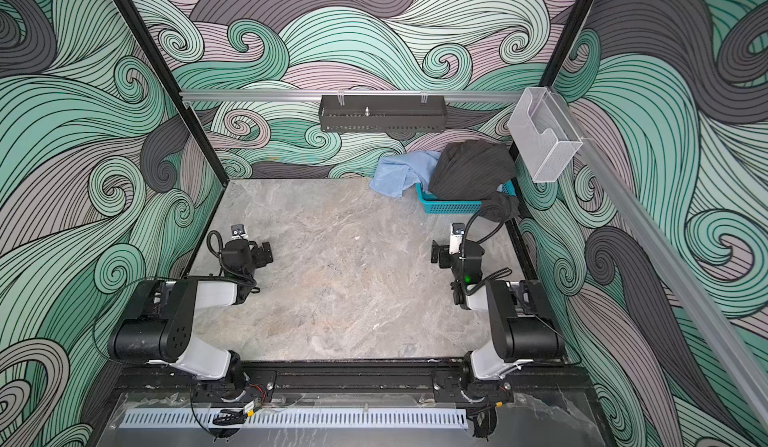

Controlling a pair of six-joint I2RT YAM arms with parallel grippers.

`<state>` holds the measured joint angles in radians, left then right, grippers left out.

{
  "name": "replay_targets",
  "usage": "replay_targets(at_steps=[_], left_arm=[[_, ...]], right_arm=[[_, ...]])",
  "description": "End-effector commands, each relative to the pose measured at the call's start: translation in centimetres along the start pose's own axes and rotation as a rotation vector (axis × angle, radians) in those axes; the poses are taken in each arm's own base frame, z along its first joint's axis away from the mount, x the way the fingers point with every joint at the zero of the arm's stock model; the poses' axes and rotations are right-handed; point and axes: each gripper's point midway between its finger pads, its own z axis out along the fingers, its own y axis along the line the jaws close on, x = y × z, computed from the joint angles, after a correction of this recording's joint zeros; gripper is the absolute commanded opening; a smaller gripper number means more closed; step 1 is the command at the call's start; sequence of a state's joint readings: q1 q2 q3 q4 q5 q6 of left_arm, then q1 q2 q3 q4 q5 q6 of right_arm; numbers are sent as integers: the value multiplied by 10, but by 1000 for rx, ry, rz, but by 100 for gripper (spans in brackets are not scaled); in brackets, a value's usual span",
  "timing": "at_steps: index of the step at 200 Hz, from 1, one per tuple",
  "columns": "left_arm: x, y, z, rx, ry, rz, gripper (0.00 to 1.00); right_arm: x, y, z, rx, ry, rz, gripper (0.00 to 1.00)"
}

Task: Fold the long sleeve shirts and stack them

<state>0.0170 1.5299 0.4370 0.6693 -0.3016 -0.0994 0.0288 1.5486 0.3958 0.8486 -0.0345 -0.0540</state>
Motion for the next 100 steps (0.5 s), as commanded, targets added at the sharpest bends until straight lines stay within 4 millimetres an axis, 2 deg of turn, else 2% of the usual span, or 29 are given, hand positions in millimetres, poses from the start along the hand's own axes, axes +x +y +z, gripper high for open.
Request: replay_targets(at_steps=[1, 66, 78, 100], left_arm=[[-16, -3, 1, 13, -39, -7, 99], [-16, -3, 1, 12, -40, -9, 98], [-16, -3, 1, 15, -40, -10, 99], [-16, -2, 1, 13, -39, -11, 99]], right_arm=[[-6, -5, 0, 25, -12, 8, 100], [-6, -5, 0, 24, -14, 10, 100], [-6, -13, 0, 62, -8, 27, 100], [-7, -13, 0, 65, -10, 26, 100]])
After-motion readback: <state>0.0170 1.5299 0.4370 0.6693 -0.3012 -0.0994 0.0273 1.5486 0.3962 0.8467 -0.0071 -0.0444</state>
